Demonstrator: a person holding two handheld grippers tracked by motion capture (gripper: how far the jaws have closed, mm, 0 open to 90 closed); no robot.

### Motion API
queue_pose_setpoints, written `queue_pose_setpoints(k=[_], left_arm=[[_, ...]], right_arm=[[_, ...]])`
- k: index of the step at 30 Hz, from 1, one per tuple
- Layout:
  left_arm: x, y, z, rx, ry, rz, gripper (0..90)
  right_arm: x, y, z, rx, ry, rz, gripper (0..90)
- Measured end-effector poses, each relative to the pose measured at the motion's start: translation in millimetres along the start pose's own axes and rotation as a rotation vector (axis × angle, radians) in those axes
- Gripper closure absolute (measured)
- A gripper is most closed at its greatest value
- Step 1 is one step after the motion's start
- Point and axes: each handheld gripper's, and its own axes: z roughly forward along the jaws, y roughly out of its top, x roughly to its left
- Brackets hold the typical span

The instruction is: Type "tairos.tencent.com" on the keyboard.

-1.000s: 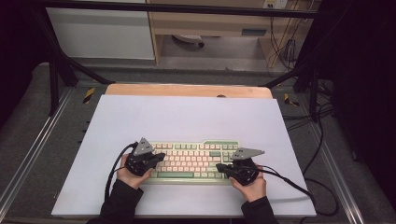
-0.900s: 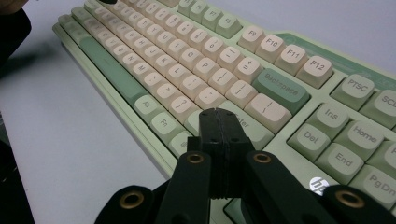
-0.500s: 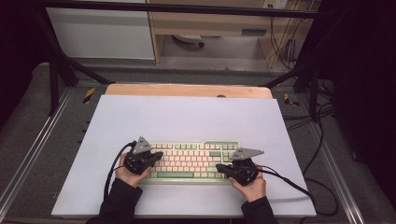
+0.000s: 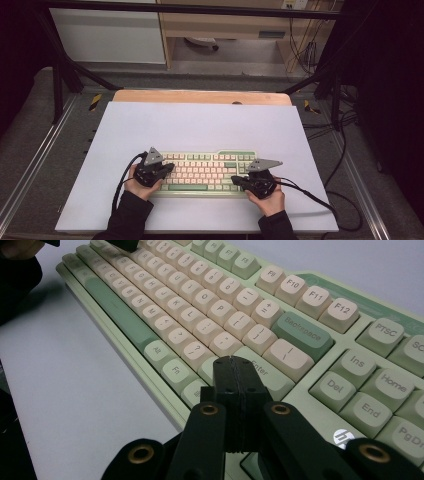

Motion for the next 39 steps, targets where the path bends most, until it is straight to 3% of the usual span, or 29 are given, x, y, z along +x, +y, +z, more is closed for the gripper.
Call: queue_pose_setpoints(k=[13,18,39], left_arm=[[-1.6,-1.1,2.1,0.012,-0.006,0.009,90.0],[-3.5,2.2,-5.4,-0.015,-0.014,0.007,90.0],[1.2,-5.7,-25.5,-0.030,-0.014,-0.008,90.0]], right_arm=[[0.3,0.0,-0.3,0.000,-0.001,-0.001,90.0],[0.4,0.5,-1.5,-0.005,0.000,0.002,90.0],[1.9,2.7,-1.8,-0.014,0.005,0.007,90.0]])
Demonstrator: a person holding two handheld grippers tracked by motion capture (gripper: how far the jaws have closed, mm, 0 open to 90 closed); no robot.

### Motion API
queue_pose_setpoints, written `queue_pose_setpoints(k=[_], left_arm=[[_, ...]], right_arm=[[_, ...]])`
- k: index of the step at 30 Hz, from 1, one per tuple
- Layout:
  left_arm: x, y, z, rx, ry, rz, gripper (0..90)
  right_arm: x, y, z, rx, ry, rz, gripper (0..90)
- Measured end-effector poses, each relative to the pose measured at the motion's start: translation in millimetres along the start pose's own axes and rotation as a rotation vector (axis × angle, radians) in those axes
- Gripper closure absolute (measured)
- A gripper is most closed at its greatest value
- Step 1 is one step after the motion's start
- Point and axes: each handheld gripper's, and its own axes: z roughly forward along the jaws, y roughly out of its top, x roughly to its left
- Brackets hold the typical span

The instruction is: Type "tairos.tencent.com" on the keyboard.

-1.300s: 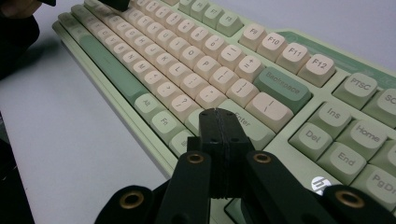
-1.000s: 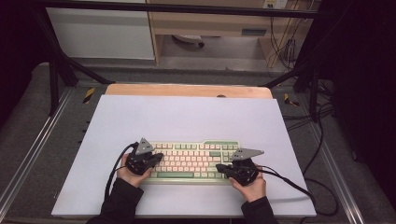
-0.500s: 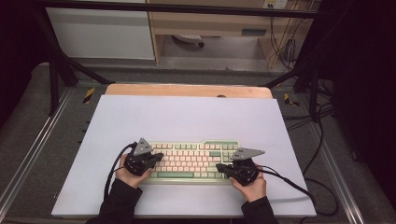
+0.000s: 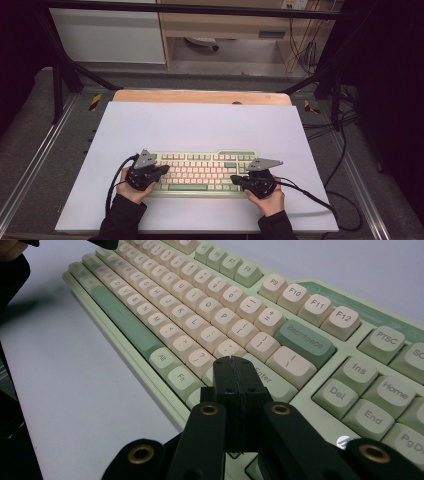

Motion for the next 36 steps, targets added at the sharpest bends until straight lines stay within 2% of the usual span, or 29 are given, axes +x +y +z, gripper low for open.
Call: queue_pose_setpoints(k=[17,36], left_arm=[[4.6,-11.3,-12.0,-0.001,0.005,-0.007,90.0],[10.5,-21.4,-21.3,-0.006,0.003,-0.022,90.0]], right_arm=[[12.1,10.8,11.9,0.002,0.026,-0.017,90.0],[38.9,33.1,45.1,0.017,0.076,-0.051,90.0]])
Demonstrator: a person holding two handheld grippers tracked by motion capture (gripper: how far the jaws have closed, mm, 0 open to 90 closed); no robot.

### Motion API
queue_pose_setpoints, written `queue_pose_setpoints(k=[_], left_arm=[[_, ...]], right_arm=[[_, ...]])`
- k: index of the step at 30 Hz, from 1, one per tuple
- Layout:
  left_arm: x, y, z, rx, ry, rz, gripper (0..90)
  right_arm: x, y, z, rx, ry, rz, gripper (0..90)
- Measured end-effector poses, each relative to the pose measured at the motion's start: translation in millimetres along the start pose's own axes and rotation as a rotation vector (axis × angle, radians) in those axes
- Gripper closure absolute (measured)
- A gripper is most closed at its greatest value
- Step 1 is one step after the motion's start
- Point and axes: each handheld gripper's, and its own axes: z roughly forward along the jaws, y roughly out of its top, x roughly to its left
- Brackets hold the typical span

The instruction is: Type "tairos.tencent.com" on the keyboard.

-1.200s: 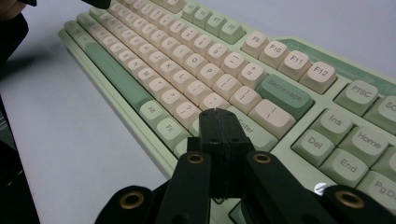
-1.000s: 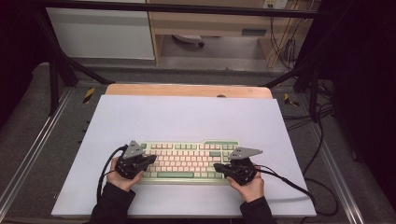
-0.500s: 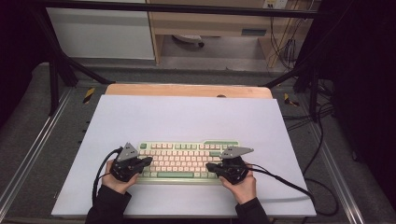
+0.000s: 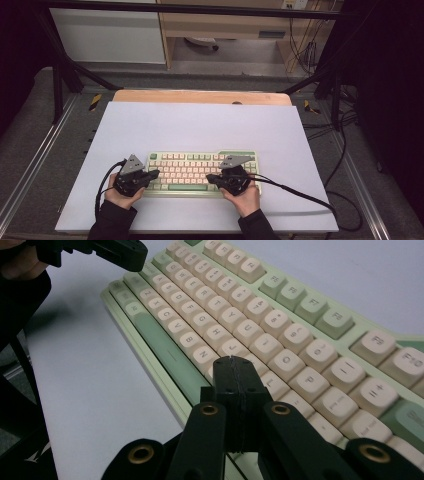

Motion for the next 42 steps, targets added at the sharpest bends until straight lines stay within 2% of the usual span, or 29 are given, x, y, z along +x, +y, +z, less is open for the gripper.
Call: queue_pose_setpoints(k=[12,22,28,42], left_arm=[[3.0,-2.7,-1.8,-0.004,-0.005,-0.010,90.0],[3.3,-2.2,-2.7,-0.008,-0.004,-0.012,90.0],[3.8,-2.3,-2.8,-0.009,-0.003,-0.012,90.0],[3.6,-2.2,-2.7,-0.009,-0.003,-0.011,90.0]], right_arm=[[9.9,10.3,29.6,0.014,0.023,-0.009,90.0],[12.0,14.1,44.5,0.030,0.031,-0.009,90.0],[11.8,12.5,48.9,0.052,0.028,-0.010,90.0],[12.2,10.3,53.0,0.055,0.026,-0.025,90.0]])
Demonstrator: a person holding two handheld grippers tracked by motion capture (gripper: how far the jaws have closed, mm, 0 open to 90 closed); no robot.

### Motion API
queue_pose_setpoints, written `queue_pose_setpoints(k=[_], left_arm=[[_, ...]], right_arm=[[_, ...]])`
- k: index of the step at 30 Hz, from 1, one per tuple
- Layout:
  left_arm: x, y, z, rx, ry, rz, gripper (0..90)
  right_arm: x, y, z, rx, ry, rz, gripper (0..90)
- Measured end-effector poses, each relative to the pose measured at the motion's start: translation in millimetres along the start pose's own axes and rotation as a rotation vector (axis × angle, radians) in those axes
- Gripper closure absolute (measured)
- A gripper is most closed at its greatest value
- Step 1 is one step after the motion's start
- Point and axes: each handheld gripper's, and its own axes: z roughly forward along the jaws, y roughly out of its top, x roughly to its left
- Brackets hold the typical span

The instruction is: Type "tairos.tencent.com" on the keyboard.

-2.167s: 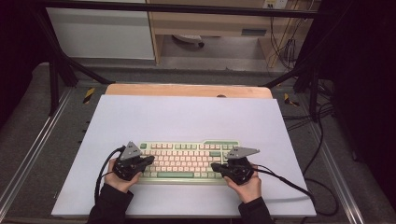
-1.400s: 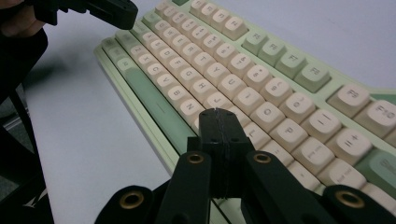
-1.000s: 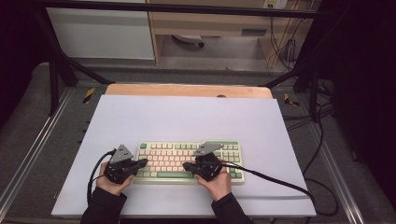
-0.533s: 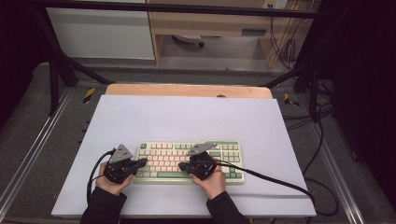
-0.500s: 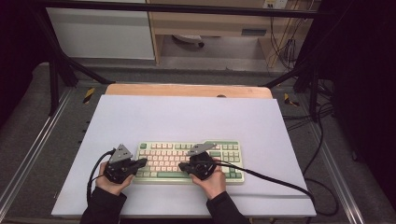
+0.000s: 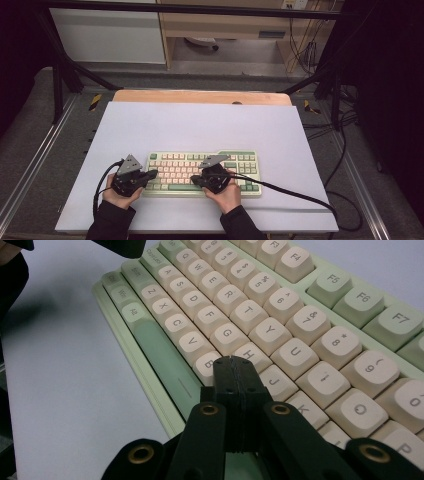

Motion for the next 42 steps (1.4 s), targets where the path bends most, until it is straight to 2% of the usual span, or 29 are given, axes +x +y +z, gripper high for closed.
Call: queue_pose_setpoints(k=[8,18,28,42], left_arm=[[-0.2,0.3,-0.8,-0.001,-0.001,0.002,90.0],[-0.7,0.9,-1.7,-0.005,-0.002,0.002,90.0],[-1.9,1.9,-1.7,-0.006,-0.007,0.005,90.0],[-8.8,5.0,1.1,0.000,-0.021,0.021,90.0]], right_arm=[[0.5,3.4,-8.9,-0.020,0.006,-0.004,90.0],[-1.9,7.0,-24.8,-0.016,-0.019,-0.021,90.0],[-12.4,-1.0,-41.5,-0.017,-0.034,0.005,90.0],[-22.4,-13.4,-54.8,-0.025,-0.053,0.031,90.0]])
